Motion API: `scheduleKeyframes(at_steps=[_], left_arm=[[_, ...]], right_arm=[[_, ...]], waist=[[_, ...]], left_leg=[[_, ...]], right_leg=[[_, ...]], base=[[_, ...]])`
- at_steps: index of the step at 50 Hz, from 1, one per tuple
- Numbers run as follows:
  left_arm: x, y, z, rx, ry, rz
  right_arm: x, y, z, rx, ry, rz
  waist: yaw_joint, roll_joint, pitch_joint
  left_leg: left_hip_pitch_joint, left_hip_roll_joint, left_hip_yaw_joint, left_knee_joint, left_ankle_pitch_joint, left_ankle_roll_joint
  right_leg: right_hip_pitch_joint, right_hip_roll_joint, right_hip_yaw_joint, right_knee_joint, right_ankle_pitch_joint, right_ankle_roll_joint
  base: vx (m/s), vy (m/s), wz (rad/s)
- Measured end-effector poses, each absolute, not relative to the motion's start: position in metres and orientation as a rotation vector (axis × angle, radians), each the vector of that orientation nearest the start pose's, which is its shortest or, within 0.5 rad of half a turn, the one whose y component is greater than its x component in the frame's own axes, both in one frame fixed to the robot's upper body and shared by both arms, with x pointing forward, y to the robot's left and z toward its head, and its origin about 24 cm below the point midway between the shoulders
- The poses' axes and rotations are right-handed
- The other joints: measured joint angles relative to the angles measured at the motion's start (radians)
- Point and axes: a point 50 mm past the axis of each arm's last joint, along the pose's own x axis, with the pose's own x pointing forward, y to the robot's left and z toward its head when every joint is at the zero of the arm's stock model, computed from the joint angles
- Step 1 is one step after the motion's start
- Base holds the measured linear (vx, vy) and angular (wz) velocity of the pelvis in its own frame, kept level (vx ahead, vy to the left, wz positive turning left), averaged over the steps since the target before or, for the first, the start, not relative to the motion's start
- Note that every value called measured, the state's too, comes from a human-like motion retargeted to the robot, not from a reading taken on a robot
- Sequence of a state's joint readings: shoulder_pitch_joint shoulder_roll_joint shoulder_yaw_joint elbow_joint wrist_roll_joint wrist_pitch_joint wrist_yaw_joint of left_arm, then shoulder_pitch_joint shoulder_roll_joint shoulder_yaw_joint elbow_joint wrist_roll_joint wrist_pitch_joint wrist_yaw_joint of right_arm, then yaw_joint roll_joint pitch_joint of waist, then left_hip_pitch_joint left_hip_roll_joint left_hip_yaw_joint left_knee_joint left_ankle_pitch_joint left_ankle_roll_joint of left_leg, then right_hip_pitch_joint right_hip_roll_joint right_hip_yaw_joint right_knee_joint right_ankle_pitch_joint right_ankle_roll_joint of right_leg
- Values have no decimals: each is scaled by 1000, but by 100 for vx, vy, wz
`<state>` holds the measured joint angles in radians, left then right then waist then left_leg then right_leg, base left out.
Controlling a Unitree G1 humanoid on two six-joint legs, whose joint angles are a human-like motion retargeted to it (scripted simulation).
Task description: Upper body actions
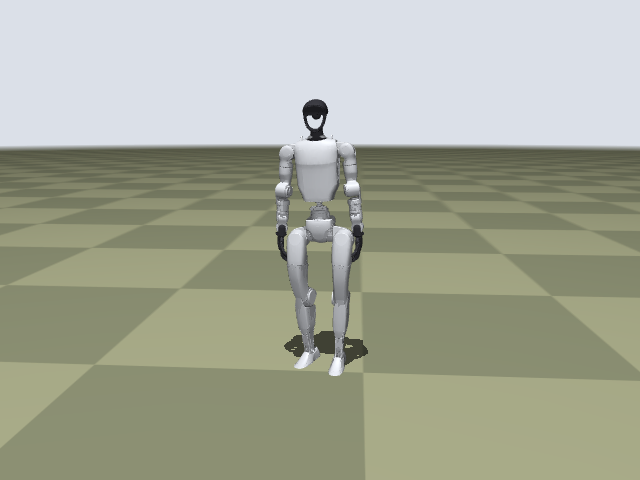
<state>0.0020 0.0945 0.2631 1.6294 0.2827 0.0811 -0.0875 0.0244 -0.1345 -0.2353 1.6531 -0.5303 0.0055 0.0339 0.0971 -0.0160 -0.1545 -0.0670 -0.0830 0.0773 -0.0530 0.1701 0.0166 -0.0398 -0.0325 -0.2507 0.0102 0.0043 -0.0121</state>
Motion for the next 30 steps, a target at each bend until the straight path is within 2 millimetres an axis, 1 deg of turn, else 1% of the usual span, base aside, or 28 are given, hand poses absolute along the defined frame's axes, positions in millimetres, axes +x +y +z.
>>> scheduleKeyframes(at_steps=[7, 18, 30], left_arm=[[-7, 182, -179, 15, 1699, -31], [-2, 177, -179, 24, 1687, -62], [-3, 178, -179, 29, 1687, -69]], right_arm=[[-26, -202, -175, -284, 1713, 169], [-26, -199, -176, -281, 1712, 180], [-26, -198, -176, -278, 1712, 186]], waist=[[-35, 2, -9], [-71, 10, -17], [-82, 18, -18]], left_leg=[[5, 10, 32, -1, -9, 1], [19, 23, 81, -5, -20, -1], [22, 28, 102, -6, -22, -3]], right_leg=[[-18, 7, 28, 6, 13, 1], [-37, 18, 71, 12, 33, 2], [-45, 24, 89, 12, 47, 1]], base=[[-27, -4, -25], [-11, 4, -24], [-1, 1, -5]])
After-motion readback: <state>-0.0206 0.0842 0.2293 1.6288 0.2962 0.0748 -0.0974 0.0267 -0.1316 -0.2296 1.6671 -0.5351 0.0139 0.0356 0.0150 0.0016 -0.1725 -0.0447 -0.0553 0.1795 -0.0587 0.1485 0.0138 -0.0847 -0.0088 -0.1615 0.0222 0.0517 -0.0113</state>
